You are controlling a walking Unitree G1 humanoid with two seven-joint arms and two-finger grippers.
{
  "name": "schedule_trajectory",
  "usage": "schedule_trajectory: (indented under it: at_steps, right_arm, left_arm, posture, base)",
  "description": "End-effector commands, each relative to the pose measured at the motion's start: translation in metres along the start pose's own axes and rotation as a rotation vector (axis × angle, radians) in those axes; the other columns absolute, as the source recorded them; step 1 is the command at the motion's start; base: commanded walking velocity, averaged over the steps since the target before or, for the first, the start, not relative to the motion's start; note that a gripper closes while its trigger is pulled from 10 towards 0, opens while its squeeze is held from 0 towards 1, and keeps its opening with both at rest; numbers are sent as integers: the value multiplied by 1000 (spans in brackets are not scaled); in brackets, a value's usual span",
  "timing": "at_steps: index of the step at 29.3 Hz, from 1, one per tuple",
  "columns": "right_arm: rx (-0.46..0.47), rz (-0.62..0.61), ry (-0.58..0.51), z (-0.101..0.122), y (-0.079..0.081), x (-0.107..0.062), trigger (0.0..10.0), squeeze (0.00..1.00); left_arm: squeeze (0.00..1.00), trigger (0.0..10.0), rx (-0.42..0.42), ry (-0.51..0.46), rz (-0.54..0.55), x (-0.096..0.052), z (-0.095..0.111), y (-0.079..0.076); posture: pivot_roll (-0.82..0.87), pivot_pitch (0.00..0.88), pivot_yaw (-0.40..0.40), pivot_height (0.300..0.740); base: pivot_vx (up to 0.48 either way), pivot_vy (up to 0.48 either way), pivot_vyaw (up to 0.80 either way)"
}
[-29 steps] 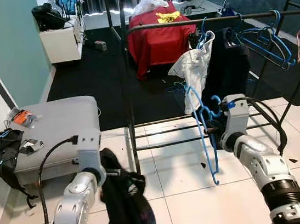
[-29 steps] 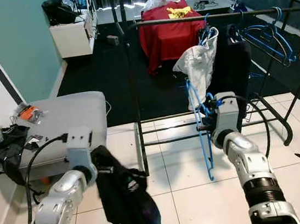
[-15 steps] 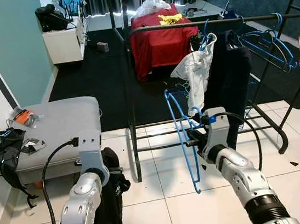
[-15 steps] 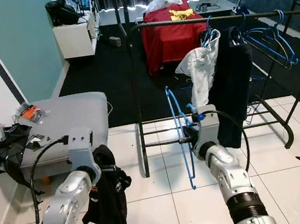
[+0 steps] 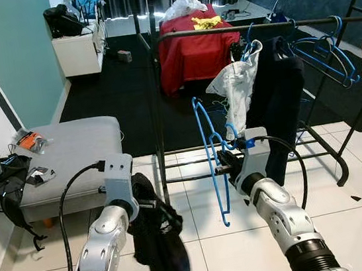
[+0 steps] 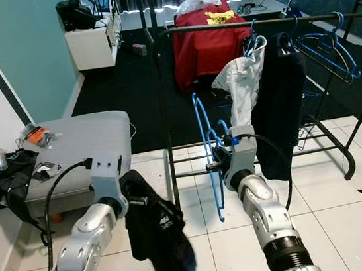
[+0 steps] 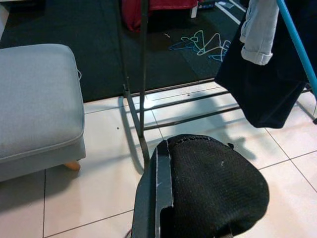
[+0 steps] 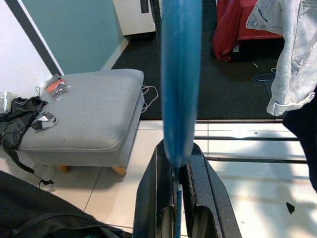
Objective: Hang hanger
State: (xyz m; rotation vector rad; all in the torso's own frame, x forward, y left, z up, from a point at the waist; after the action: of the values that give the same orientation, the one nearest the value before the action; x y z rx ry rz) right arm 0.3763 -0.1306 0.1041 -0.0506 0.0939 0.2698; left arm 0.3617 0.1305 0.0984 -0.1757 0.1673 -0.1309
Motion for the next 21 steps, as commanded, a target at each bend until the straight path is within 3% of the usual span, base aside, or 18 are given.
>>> schedule_trajectory:
  at_steps: [1,5,10,21]
  right_arm:
    - [3,-2,-28,5,-3,-3,10000,0]
    - [14,7,-23,4,-2,-3,10000,0]
    - [-14,15,-21,5,-1,-3,10000,0]
    - [-12,20,-45,11,-1,-1,10000,0]
  left_arm:
    - [0,10000,-11,-46,-20,1,11,-5]
    - [0,10000,-15,-48,-20,1,12,-5]
    - [0,10000,-20,-54,-18,1,12,-5]
    - [0,10000,-38,-73,8,2,16,1]
  posture:
    - [-61,0,-33,740]
    - [-66,0,-34,740]
    - [-66,0,-40,740]
    - [-64,0,-38,740]
  base:
    - [0,0,0]
    - [0,0,0]
    - [279,0,-730]
    - [315,0,0]
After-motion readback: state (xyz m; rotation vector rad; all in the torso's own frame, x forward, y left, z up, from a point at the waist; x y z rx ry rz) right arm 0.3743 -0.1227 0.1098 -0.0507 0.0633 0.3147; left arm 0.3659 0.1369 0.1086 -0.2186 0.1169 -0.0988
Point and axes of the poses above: a point about 5 cm out from each wrist's last joint towards the gripper, its own x axis pointing out of the wrist towards the gripper, its own z axis along the axis of the wrist's last joint, y = z × x, the point moved 5 cm from there along x, pointing out of the wrist towards the gripper, and after that the axes turned 11 degrees about -x, right-handed, at the moved point
